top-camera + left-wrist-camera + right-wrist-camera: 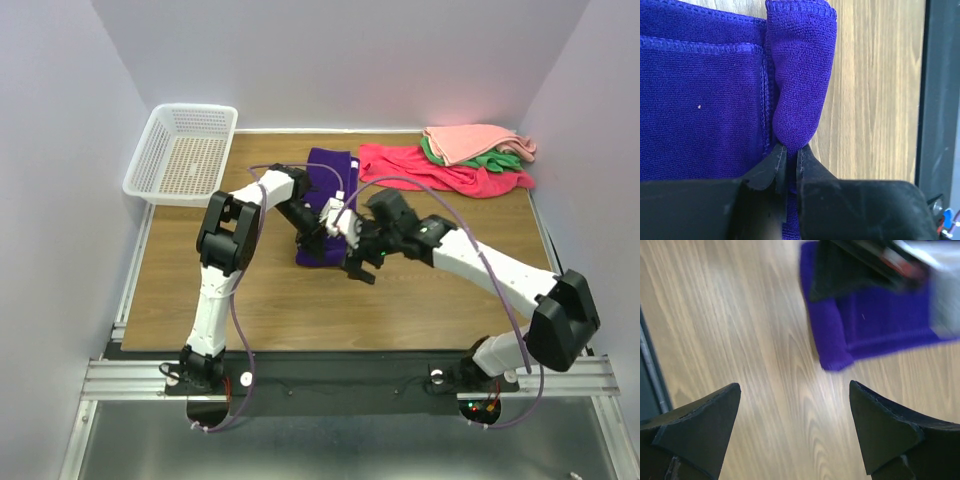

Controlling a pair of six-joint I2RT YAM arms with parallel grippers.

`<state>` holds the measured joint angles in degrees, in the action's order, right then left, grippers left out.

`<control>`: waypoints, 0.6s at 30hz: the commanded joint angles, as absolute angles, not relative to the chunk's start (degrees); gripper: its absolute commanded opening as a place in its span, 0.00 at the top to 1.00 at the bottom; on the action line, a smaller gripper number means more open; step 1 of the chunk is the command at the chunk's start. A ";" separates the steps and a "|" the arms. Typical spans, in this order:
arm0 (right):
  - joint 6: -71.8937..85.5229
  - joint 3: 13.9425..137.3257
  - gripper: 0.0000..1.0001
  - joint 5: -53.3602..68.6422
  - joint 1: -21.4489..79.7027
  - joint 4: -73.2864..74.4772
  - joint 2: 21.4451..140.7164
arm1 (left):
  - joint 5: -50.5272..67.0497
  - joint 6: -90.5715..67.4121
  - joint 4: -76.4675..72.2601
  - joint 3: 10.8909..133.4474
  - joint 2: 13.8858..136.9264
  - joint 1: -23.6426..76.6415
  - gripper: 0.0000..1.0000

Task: Roll the towels
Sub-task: Roll the towel

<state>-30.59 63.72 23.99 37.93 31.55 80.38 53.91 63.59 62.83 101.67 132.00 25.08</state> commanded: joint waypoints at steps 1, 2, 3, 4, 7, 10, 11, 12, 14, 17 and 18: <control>-36.38 63.02 0.06 10.65 45.60 24.71 82.96 | 43.50 65.83 63.90 100.37 137.37 24.43 0.87; -36.82 62.93 0.05 6.81 48.49 24.09 84.97 | 43.51 65.66 63.90 100.37 137.63 24.43 0.87; -37.00 62.84 0.05 5.38 49.73 22.43 85.95 | 43.59 65.65 63.90 100.46 137.72 24.43 0.86; -37.09 62.75 0.05 4.40 50.44 21.54 86.83 | 43.59 65.65 63.90 100.37 137.81 24.43 0.86; -36.91 62.05 0.05 0.36 52.73 16.54 89.56 | 43.33 65.48 63.90 100.28 137.99 24.43 0.85; -38.40 61.17 0.05 -4.30 53.96 12.31 92.10 | 42.89 65.30 63.90 100.11 137.64 24.35 0.83; -38.67 61.17 0.05 -5.00 54.23 11.78 92.89 | 42.80 65.30 63.90 100.19 137.64 24.35 0.82; -38.85 60.91 0.05 -5.10 54.23 10.73 93.77 | 42.72 65.22 63.90 100.20 137.55 24.35 0.82; -39.02 60.56 0.05 -5.01 54.23 9.59 94.48 | 42.63 65.13 63.90 100.20 137.55 24.35 0.82; -39.37 60.21 0.06 -5.18 54.23 7.65 96.50 | 42.63 64.95 63.90 100.72 137.72 24.35 0.81; -39.55 60.03 0.06 -6.06 54.32 7.12 97.11 | 42.63 64.95 63.90 100.72 137.81 24.35 0.81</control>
<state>-38.17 60.03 -2.85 53.71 14.02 95.77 55.59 63.44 63.96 102.37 133.05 24.64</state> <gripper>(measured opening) 0.944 0.195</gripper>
